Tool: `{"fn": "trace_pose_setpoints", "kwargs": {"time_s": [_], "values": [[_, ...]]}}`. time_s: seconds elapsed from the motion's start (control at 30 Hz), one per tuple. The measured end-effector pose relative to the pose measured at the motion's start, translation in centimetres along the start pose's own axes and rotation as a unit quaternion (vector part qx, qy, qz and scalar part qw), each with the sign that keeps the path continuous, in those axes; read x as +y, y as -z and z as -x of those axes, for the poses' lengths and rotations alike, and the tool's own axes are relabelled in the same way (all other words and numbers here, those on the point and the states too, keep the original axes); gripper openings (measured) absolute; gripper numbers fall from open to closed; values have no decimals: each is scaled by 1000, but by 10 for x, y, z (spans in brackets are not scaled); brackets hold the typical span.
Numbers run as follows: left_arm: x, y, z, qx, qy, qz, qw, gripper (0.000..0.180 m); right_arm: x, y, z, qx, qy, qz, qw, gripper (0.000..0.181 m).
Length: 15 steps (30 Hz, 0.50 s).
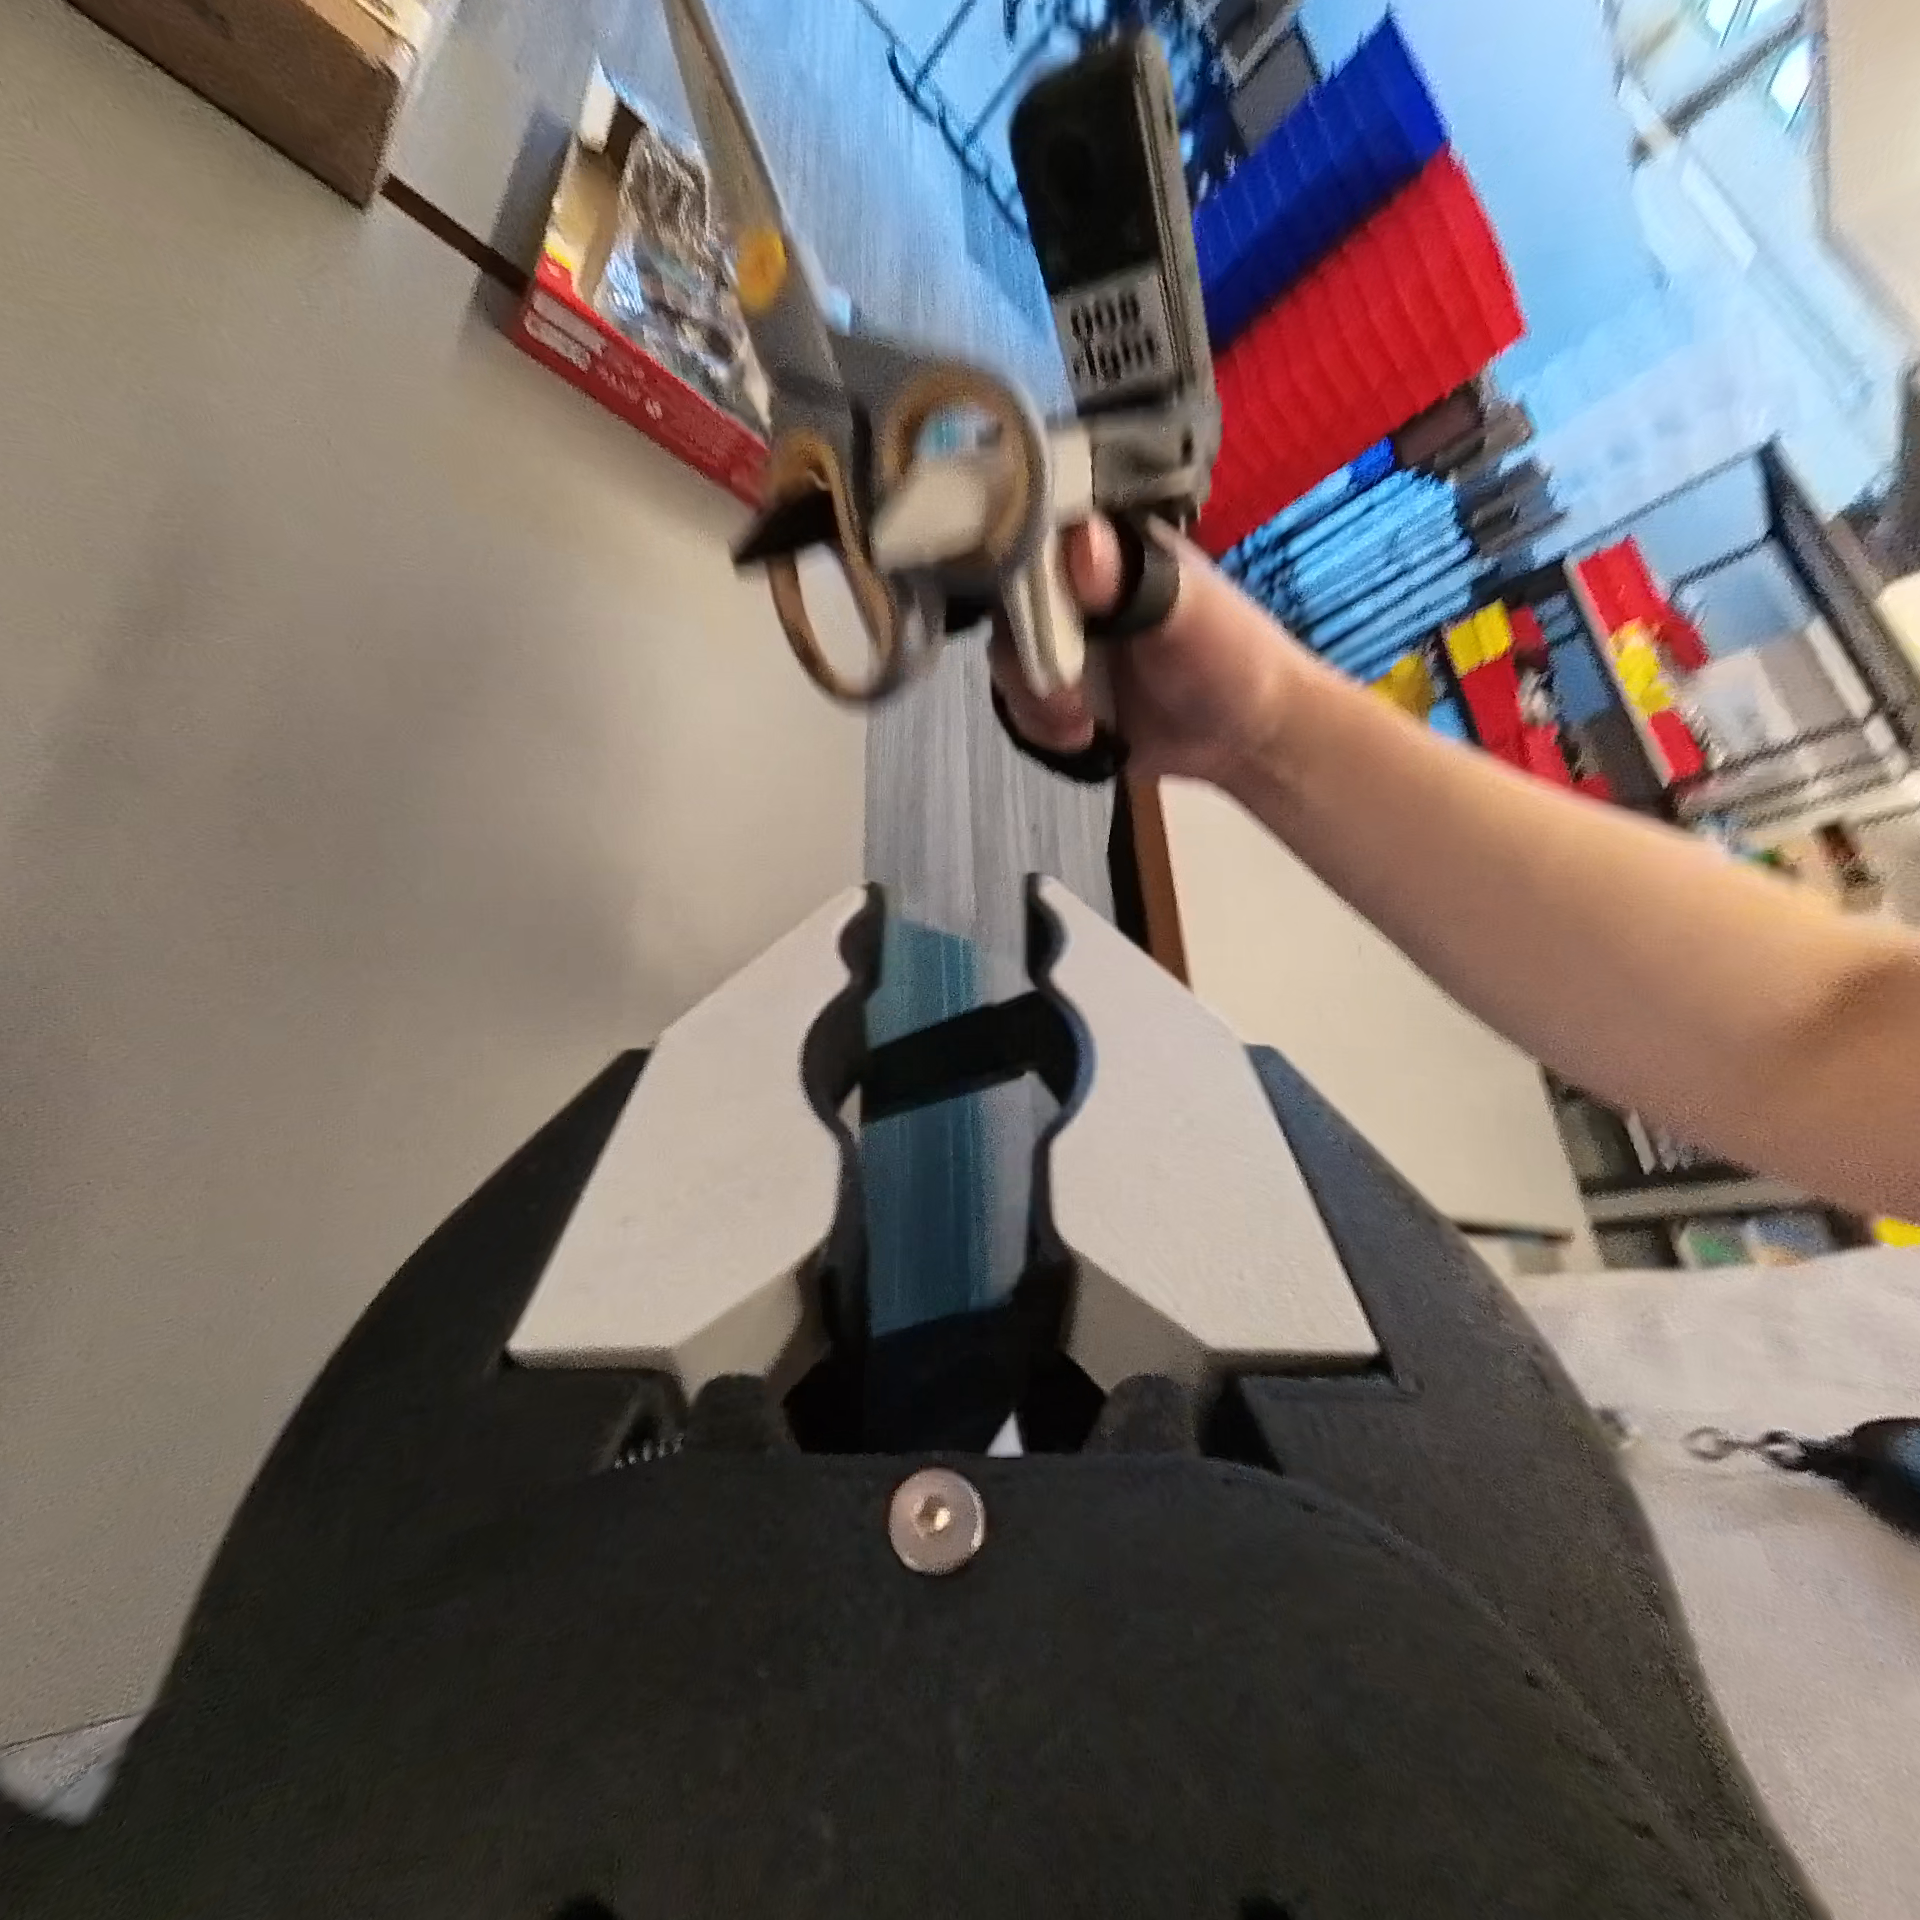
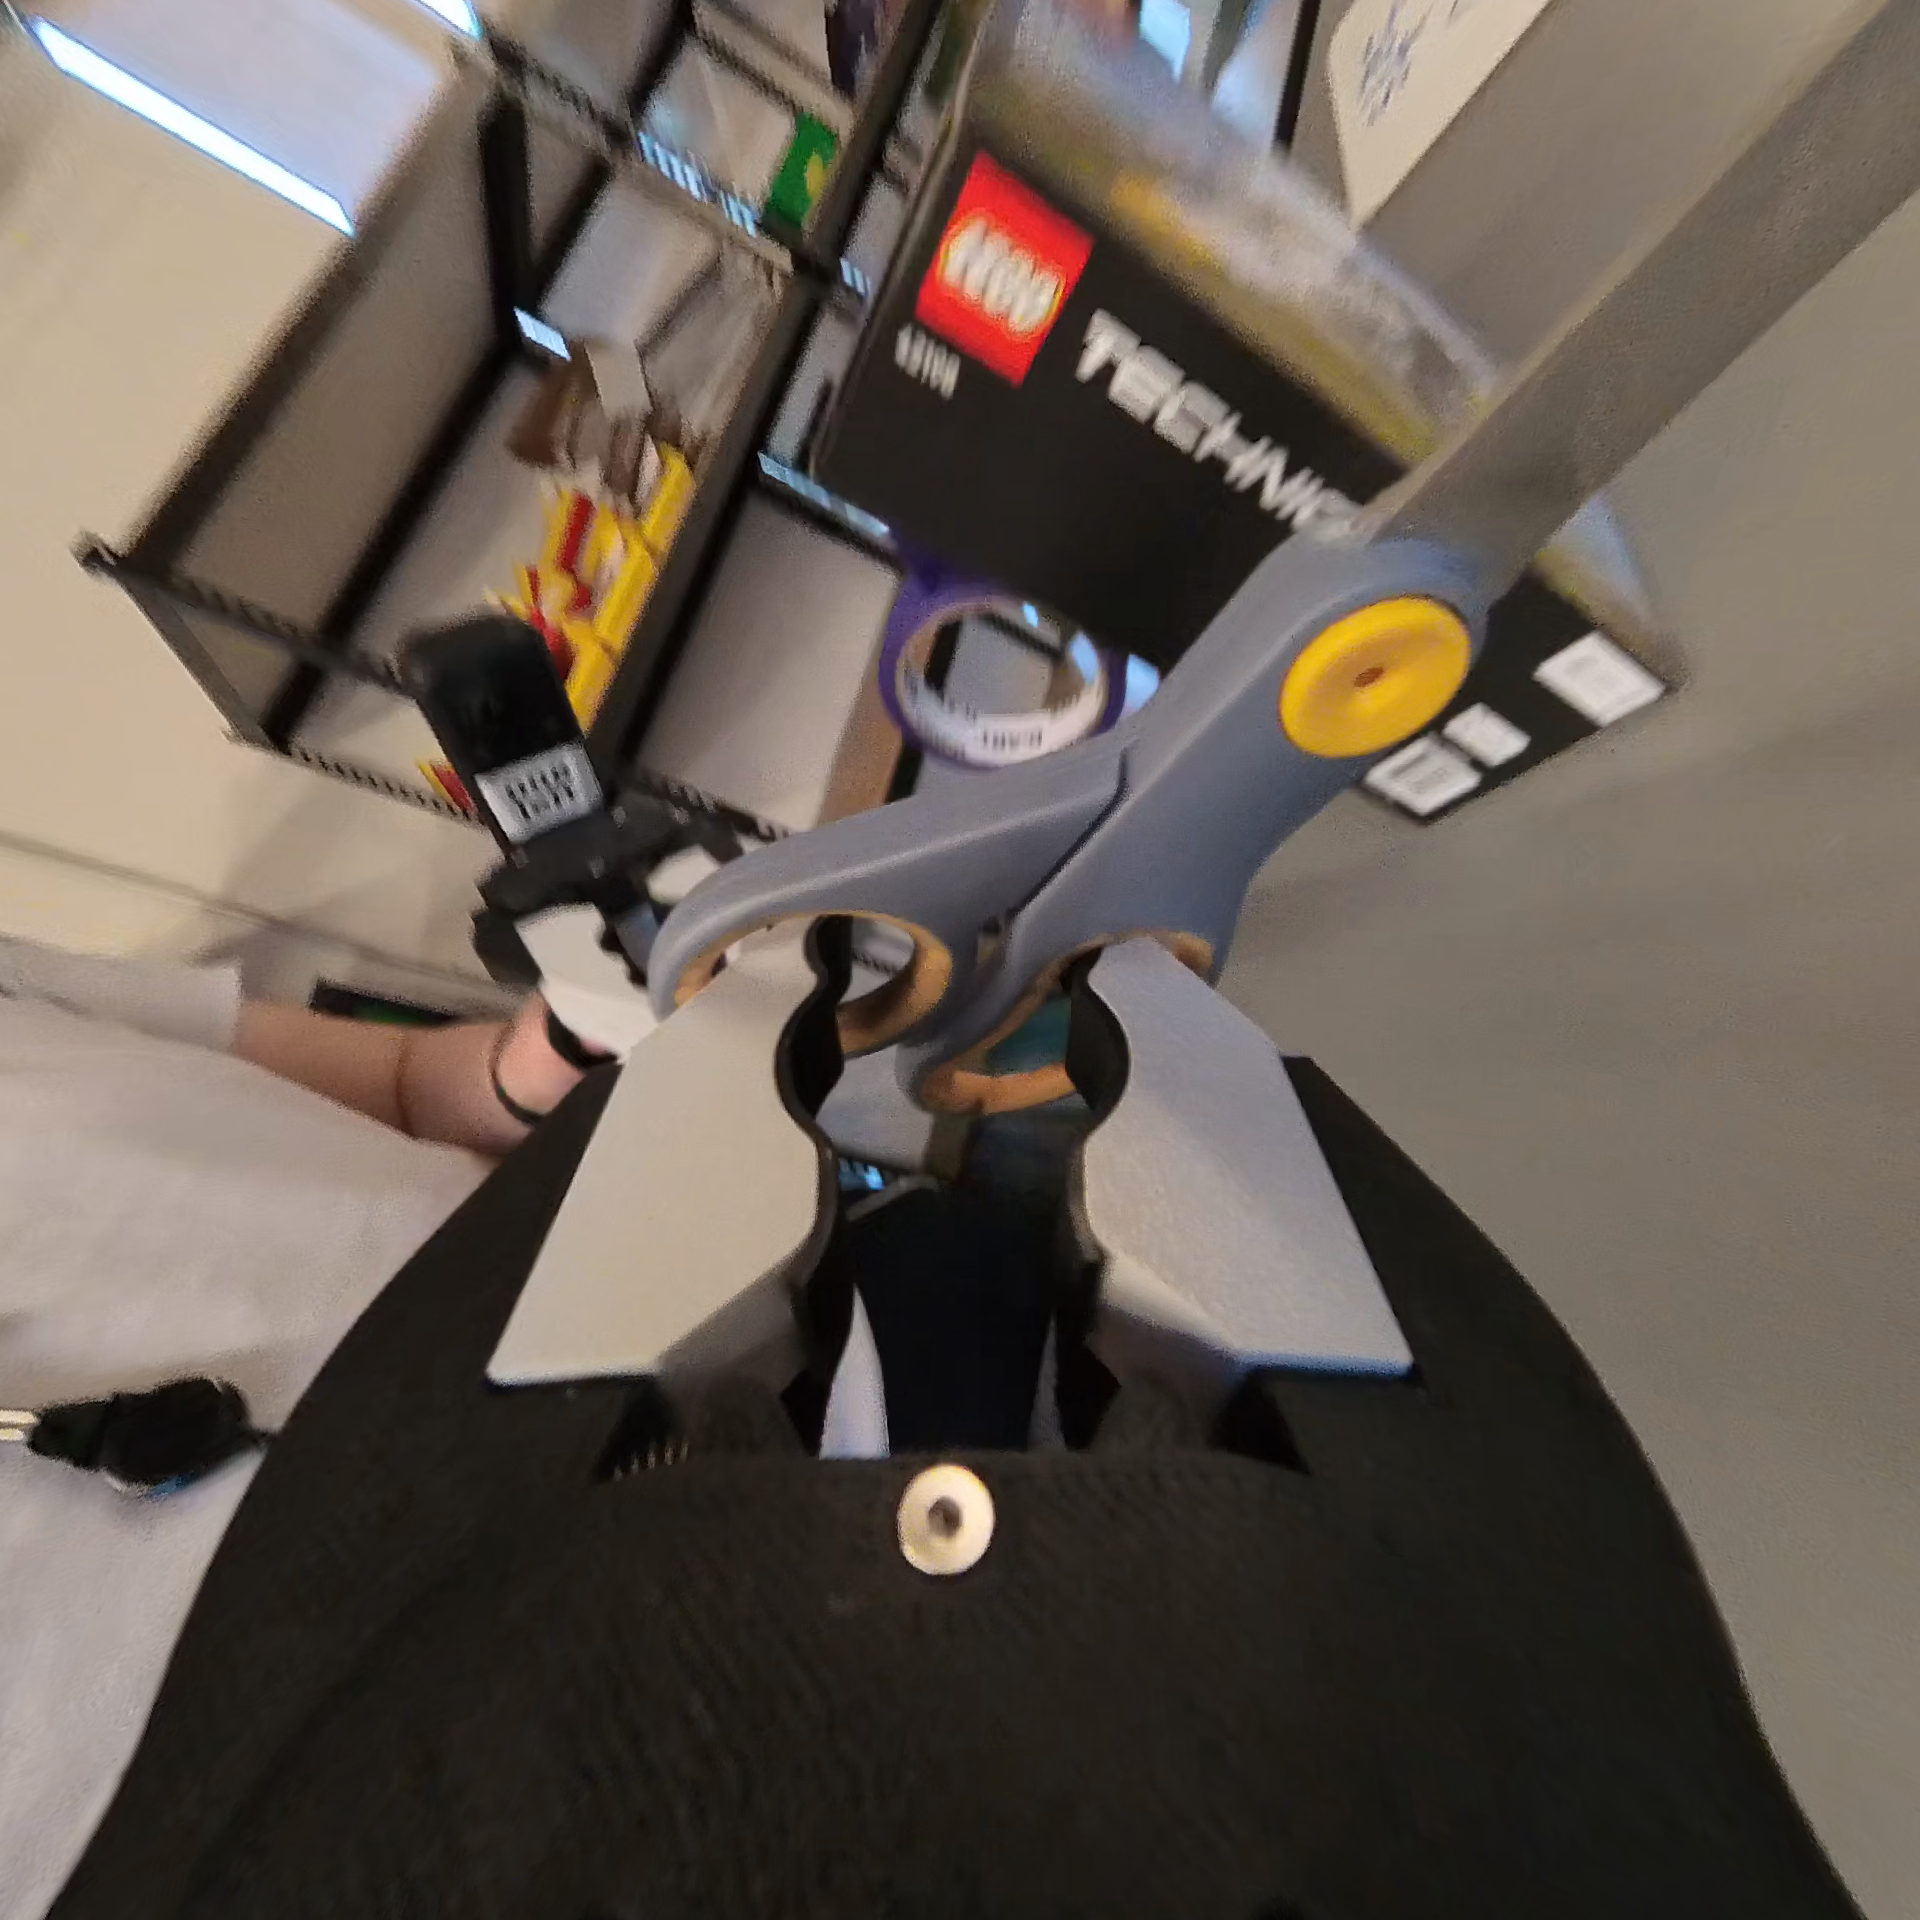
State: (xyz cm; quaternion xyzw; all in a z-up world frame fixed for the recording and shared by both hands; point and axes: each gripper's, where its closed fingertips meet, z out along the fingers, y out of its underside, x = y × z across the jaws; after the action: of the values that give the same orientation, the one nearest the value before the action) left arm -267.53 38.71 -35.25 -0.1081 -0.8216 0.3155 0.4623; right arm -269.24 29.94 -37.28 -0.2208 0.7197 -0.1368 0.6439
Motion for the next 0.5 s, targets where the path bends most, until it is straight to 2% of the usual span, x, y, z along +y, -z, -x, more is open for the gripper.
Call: {"fn": "trace_pose_setpoints", "kwargs": {"time_s": [0.13,0.23,0.37,0.5], "values": [[-19,19,-6,28,66,-80,994,57,70,-17,36,4,79,112,991,38],[-24,22,-6,64,113,-104,986,64,114,-30,79,-47,110,156,980,34],[-20,14,-5,123,204,-105,966,64,138,-48,124,-142,93,157,973,34],[-7,11,-9,126,217,-84,964,55,151,-56,129,-151,121,195,962,33]]}}
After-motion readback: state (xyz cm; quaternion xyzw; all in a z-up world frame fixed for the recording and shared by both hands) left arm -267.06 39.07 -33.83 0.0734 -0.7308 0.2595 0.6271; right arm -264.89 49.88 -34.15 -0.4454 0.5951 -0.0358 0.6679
